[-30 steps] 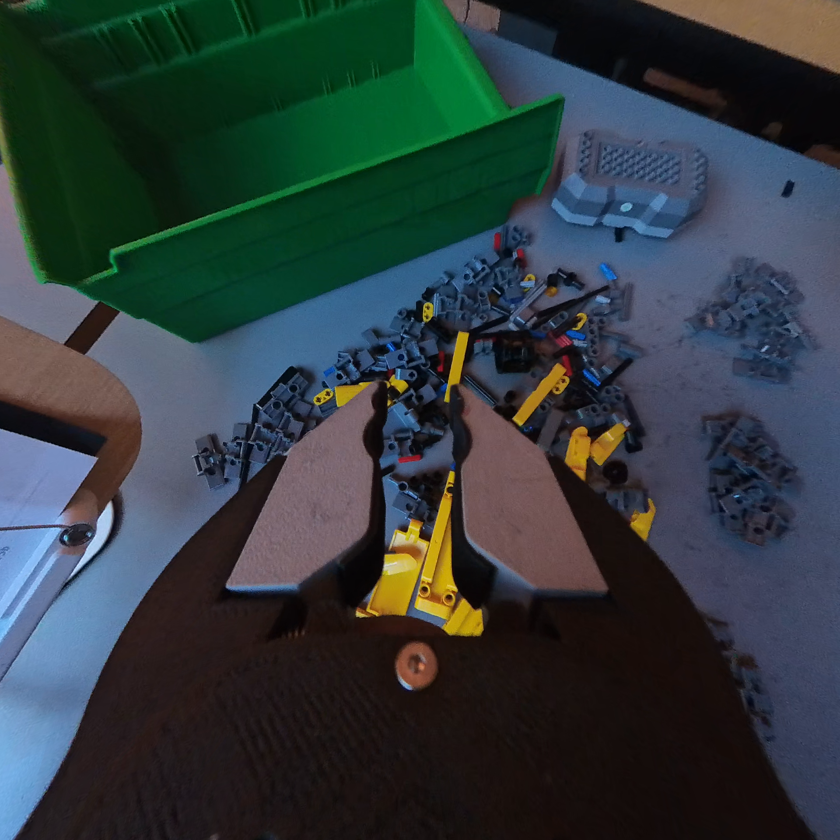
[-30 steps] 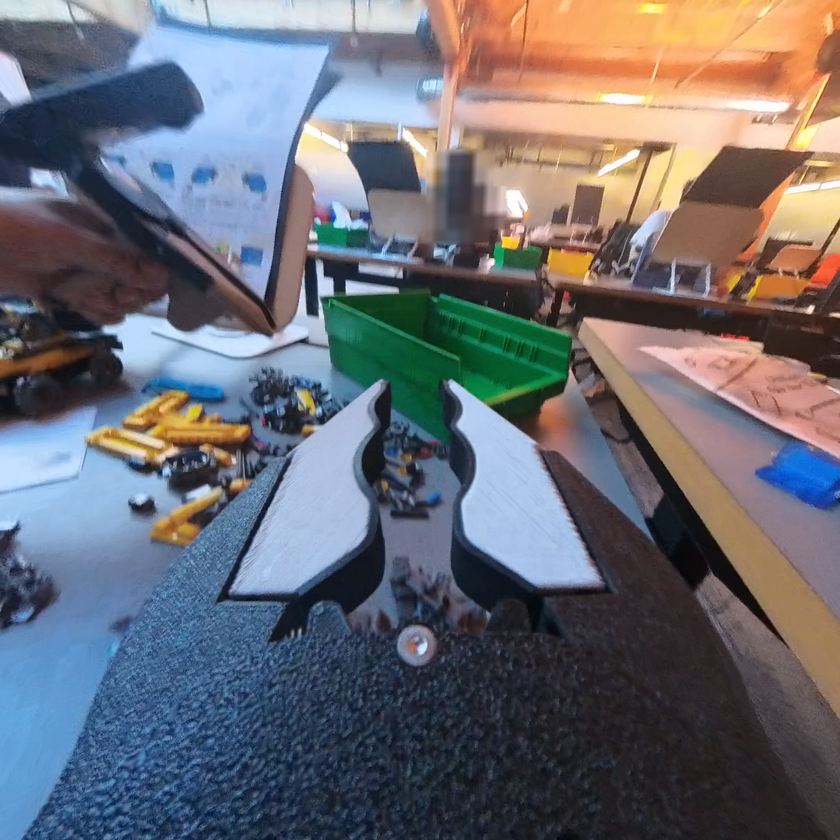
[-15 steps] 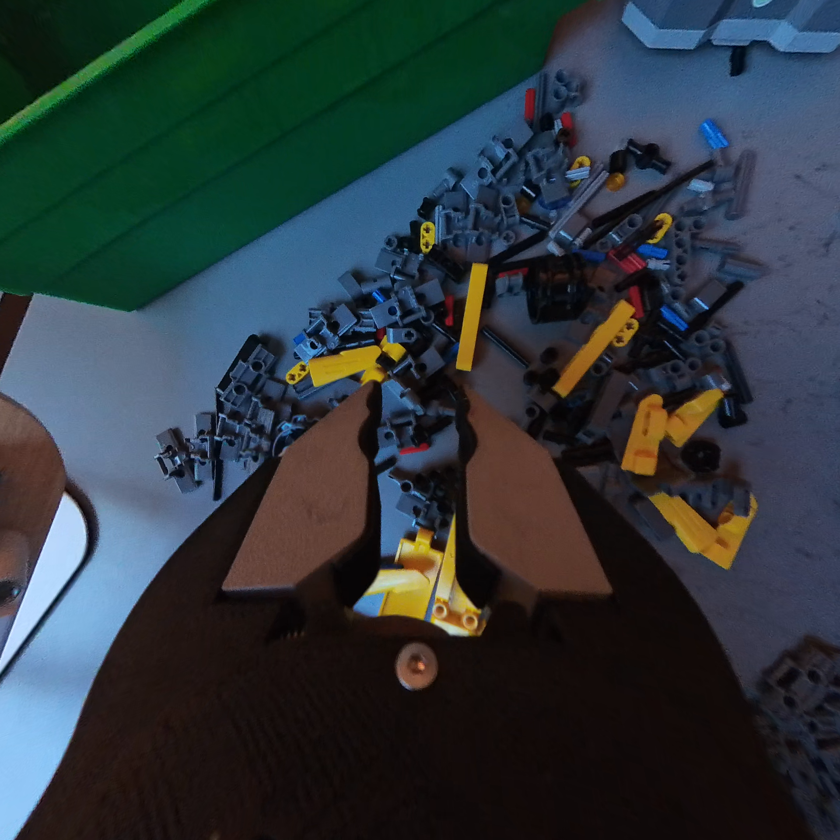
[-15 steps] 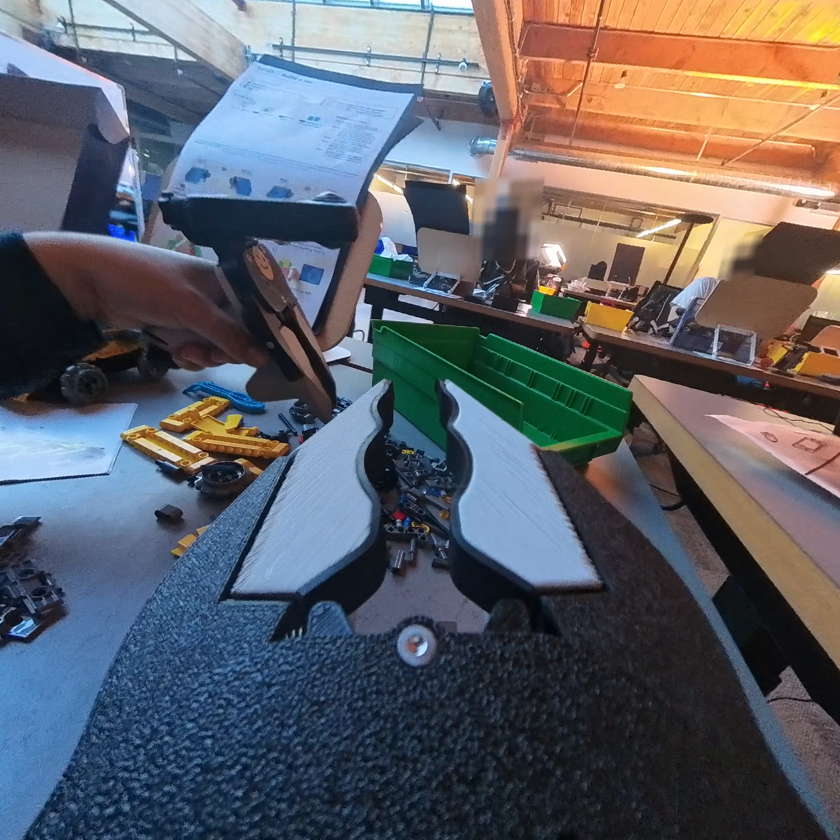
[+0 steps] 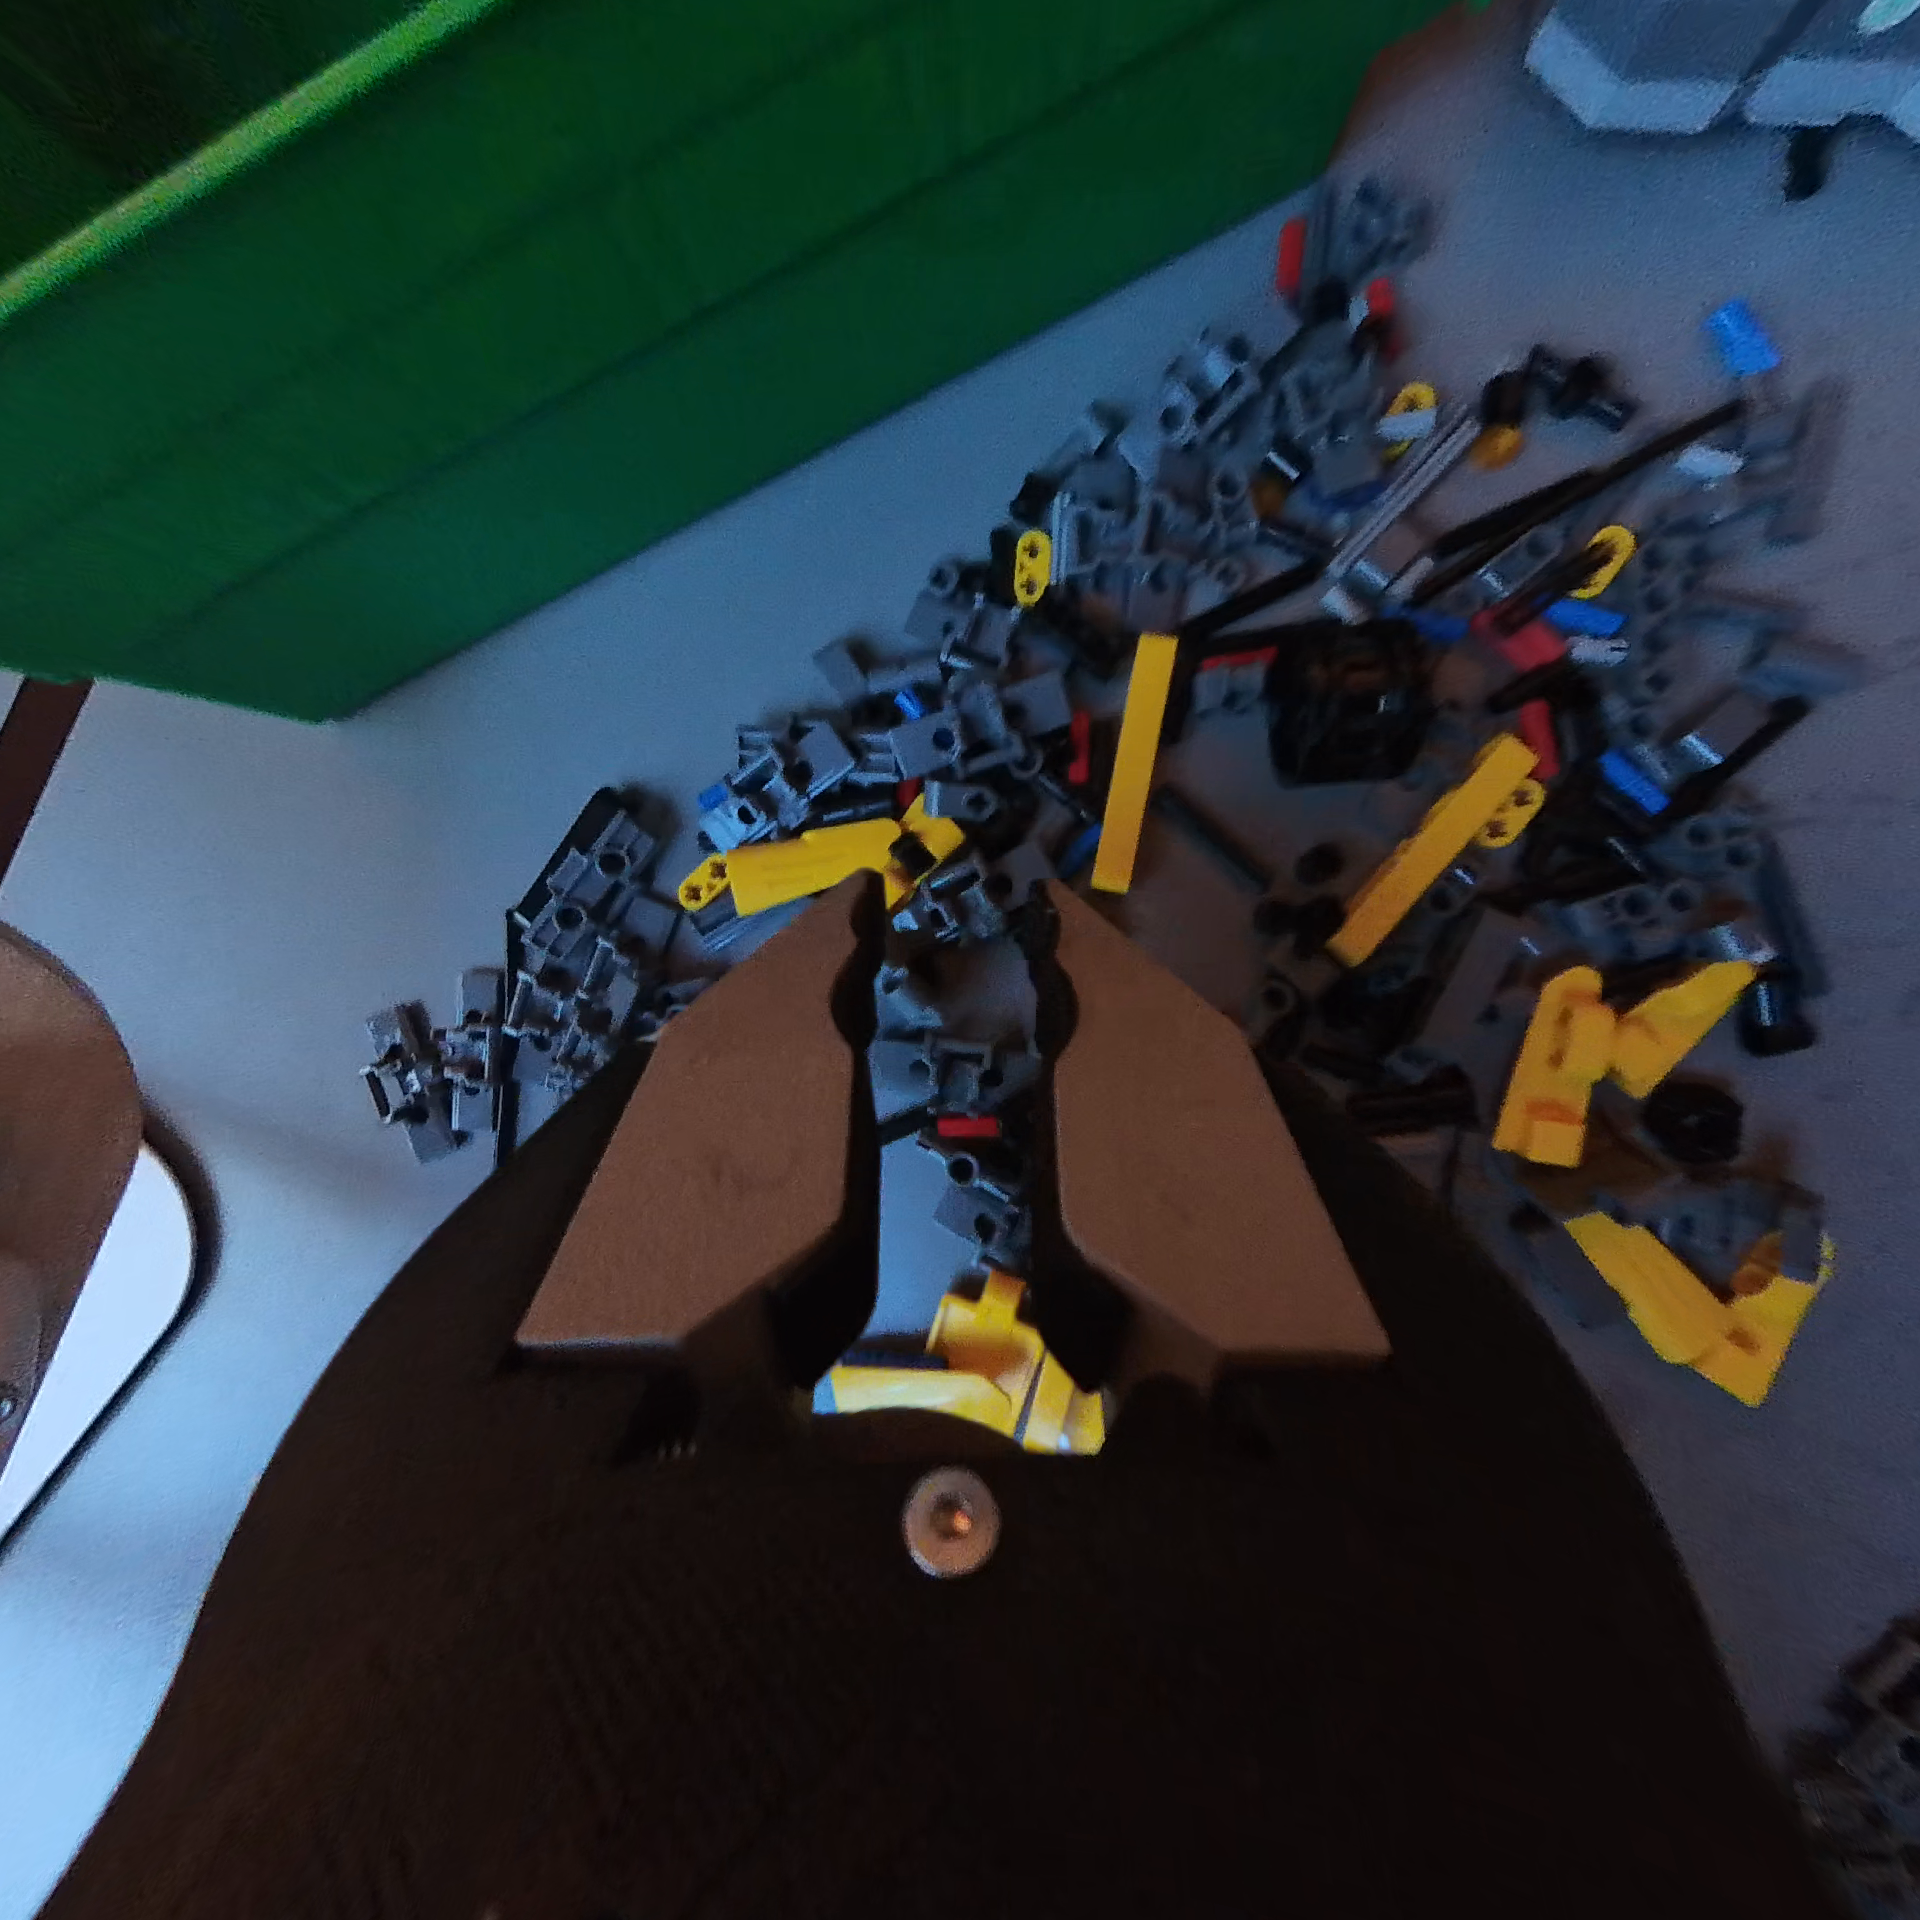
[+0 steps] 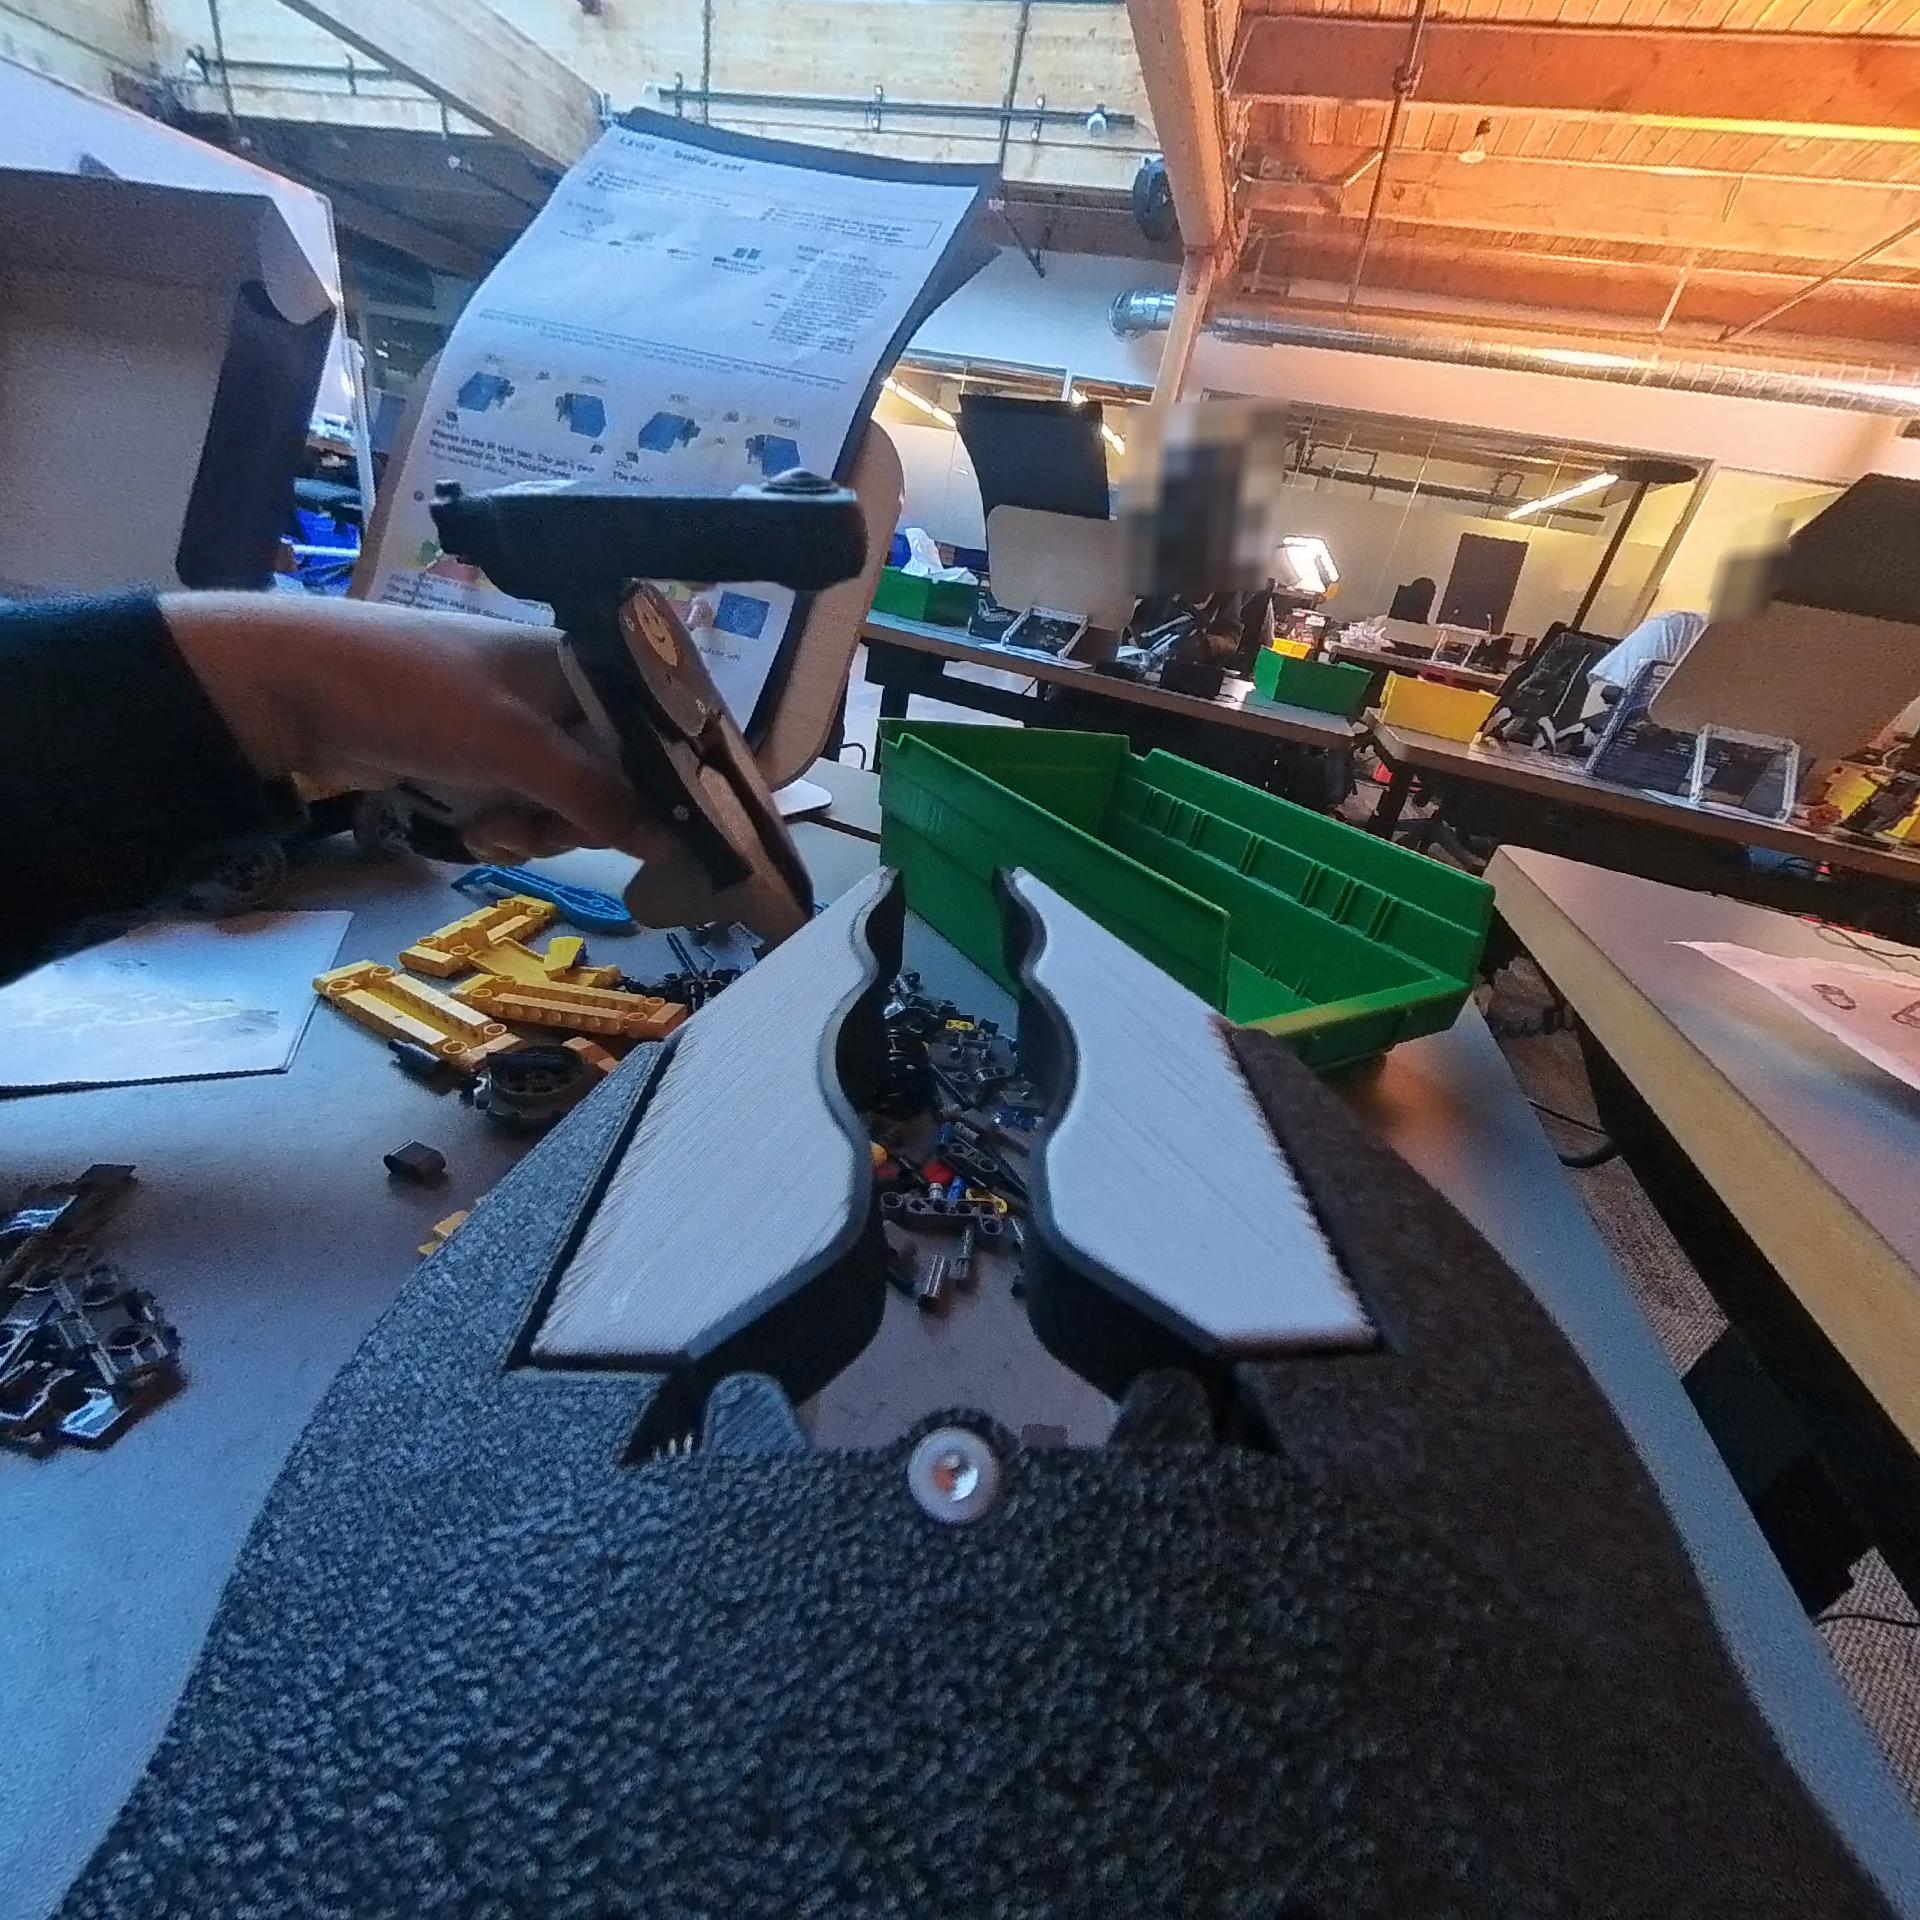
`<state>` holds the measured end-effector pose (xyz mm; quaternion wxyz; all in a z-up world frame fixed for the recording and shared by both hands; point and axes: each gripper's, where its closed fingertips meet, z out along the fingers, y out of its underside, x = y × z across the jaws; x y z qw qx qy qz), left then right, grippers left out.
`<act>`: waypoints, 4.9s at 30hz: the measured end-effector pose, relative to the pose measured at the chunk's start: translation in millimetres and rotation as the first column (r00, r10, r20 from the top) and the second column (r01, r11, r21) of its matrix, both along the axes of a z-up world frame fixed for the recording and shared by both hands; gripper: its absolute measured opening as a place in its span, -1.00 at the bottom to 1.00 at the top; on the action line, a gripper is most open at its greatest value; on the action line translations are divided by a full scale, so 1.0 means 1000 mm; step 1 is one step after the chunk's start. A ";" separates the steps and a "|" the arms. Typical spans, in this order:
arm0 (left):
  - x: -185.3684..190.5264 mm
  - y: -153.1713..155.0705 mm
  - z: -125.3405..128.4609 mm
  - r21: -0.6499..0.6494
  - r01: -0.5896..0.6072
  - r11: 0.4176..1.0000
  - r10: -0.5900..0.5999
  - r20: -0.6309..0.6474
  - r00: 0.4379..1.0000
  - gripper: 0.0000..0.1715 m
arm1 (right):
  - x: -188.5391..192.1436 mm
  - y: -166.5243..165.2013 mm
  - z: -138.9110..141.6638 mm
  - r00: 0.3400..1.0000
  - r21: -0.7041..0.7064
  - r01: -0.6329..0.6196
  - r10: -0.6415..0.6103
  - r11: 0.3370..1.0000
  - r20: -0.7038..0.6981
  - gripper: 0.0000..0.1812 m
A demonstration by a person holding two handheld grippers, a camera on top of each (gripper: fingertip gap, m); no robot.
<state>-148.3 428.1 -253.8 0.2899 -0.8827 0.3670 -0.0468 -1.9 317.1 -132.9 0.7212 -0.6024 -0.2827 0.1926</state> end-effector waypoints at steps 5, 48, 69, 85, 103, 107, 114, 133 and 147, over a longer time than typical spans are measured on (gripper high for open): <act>0.001 -0.001 -0.015 -0.045 -0.006 0.999 0.006 -0.005 1.000 -0.70 | -0.001 -0.001 0.000 1.000 0.002 -0.004 0.004 1.000 0.001 -0.83; 0.143 -0.148 0.147 0.619 0.698 0.360 -0.645 -0.376 0.665 -0.84 | -0.015 -0.037 0.029 0.818 -0.476 -0.559 0.357 0.679 -0.451 -0.95; 0.097 -0.108 0.133 0.559 0.643 0.524 -0.534 -0.373 0.759 -0.87 | 0.175 -0.055 -0.107 0.914 -0.812 0.261 0.137 0.521 0.382 -0.96; 0.036 -0.041 0.109 0.457 0.354 0.816 -0.243 -0.284 0.928 -0.79 | 0.186 -0.057 -0.101 0.922 -0.794 0.278 0.082 0.541 0.379 -0.85; 0.020 -0.001 0.071 0.178 -0.150 0.973 0.135 0.092 0.987 -0.38 | 0.015 -0.034 -0.037 0.991 -0.112 -0.063 0.076 0.992 0.110 -0.90; 0.030 -0.001 0.048 0.136 -0.049 0.989 0.037 0.084 0.996 -0.71 | 0.017 -0.038 -0.035 0.992 -0.079 -0.073 0.080 0.994 0.095 -0.94; 0.032 0.010 0.015 -0.103 -0.013 0.995 0.027 0.137 0.990 -0.69 | 0.020 -0.036 -0.035 0.994 -0.093 -0.075 0.081 0.993 0.071 -0.89; 0.024 0.021 -0.019 -0.154 0.091 0.984 -0.097 -0.029 0.995 -0.65 | 0.020 -0.035 -0.036 0.994 -0.104 -0.079 0.086 0.991 0.067 -0.89; 0.040 0.009 0.037 -0.005 0.166 0.986 -0.166 0.017 0.986 -0.78 | 0.017 -0.035 -0.040 0.990 -0.179 -0.127 0.136 0.976 0.042 -0.90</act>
